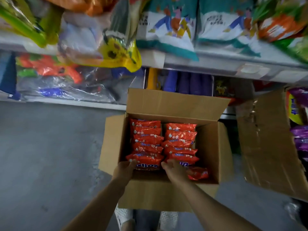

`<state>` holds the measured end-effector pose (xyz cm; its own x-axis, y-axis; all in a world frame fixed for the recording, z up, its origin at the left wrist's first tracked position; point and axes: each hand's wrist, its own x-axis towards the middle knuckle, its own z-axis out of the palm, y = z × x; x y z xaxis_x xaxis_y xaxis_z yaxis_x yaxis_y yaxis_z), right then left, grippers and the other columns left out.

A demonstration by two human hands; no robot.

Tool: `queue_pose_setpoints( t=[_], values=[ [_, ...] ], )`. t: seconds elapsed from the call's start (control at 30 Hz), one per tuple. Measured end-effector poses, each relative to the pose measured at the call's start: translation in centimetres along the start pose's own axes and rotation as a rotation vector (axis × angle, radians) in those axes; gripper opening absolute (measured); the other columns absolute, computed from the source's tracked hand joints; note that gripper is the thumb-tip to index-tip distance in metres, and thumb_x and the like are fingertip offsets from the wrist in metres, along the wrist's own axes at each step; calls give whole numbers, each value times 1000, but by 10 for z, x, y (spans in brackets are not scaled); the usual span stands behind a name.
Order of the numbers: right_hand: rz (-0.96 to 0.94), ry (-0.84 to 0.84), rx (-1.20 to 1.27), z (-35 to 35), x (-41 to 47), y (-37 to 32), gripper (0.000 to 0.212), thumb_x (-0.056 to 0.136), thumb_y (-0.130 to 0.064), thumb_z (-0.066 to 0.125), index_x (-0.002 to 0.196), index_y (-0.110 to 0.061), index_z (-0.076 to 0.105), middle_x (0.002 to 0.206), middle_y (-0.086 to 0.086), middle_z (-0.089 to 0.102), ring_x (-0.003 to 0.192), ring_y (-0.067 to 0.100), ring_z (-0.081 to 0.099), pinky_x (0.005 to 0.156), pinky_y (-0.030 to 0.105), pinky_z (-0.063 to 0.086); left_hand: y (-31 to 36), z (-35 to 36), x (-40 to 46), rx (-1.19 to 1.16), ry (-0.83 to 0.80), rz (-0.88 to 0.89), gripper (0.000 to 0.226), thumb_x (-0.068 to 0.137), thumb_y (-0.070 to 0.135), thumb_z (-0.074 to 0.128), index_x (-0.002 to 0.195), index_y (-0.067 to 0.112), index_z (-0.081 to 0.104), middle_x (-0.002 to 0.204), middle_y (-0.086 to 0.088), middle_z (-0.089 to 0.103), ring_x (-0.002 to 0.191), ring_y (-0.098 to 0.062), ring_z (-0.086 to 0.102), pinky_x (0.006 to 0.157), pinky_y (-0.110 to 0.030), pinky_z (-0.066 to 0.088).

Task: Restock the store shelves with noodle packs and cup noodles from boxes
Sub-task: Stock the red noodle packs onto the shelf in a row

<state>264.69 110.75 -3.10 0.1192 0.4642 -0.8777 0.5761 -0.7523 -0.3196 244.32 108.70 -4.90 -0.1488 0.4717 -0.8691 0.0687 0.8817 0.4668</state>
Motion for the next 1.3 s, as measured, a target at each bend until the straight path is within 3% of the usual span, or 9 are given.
queue_pose_setpoints(
  t=[0.07,0.13,0.4,0.57,0.7,0.83,1.0,1.13,1.3],
  values=[
    [-3,-27,6,15,25,10,37,103,-42,53,129,-15,56,115,-2,58,110,17,56,94,30,42,-18,2,27,1,-42,12,34,96,42,64,119,17,63,111,-7,71,101,-26,68,91,-47,56],
    [-2,-45,12,27,47,19,46,101,-46,54,136,-17,54,133,-2,59,119,19,57,100,33,44,-32,5,49,-21,-41,20,46,93,41,66,131,17,56,115,-7,70,102,-25,68,85,-40,58],
    [-39,-56,39,51,89,42,46,99,-41,59,143,-29,51,143,-5,56,131,22,53,106,37,43,-59,15,98,41,35,34,57,92,47,67,140,21,50,124,-7,65,110,-30,64,96,-52,54],
    [-44,15,87,53,88,46,22,104,-36,53,118,-22,62,121,-4,63,110,15,58,82,23,44,-59,16,94,-7,-35,7,41,98,33,63,135,16,55,122,-6,67,110,-26,65,92,-43,56],
    [-76,72,162,38,71,38,19,103,-40,53,103,-24,61,111,-5,65,105,16,62,82,29,49,-48,12,74,-110,-97,52,43,93,33,68,130,13,60,121,-8,70,107,-24,70,82,-34,59],
    [-72,107,238,8,36,23,25,102,-44,52,100,-21,61,105,-1,69,97,18,66,90,42,56,-17,8,36,-176,-143,87,46,91,37,69,129,13,61,118,-9,72,103,-23,73,80,-35,61],
    [-85,129,348,-33,-22,-5,28,102,-48,52,108,-22,62,105,-1,71,94,17,70,72,30,54,29,2,-23,-207,-190,151,41,94,35,67,126,12,59,114,-10,74,96,-24,75,67,-27,60],
    [-106,199,417,-63,-82,-27,32,99,-52,56,104,-22,66,100,3,75,89,21,74,84,43,60,68,-9,-85,-245,-204,199,44,90,34,72,125,12,57,116,-12,73,97,-29,75,82,-44,61],
    [-174,271,556,-99,-165,-65,33,99,-45,58,102,-12,65,92,5,76,85,24,74,60,27,51,112,-27,-160,-290,-163,276,27,90,13,71,114,16,59,110,-16,74,91,-29,75,74,-40,60]
  ],
)
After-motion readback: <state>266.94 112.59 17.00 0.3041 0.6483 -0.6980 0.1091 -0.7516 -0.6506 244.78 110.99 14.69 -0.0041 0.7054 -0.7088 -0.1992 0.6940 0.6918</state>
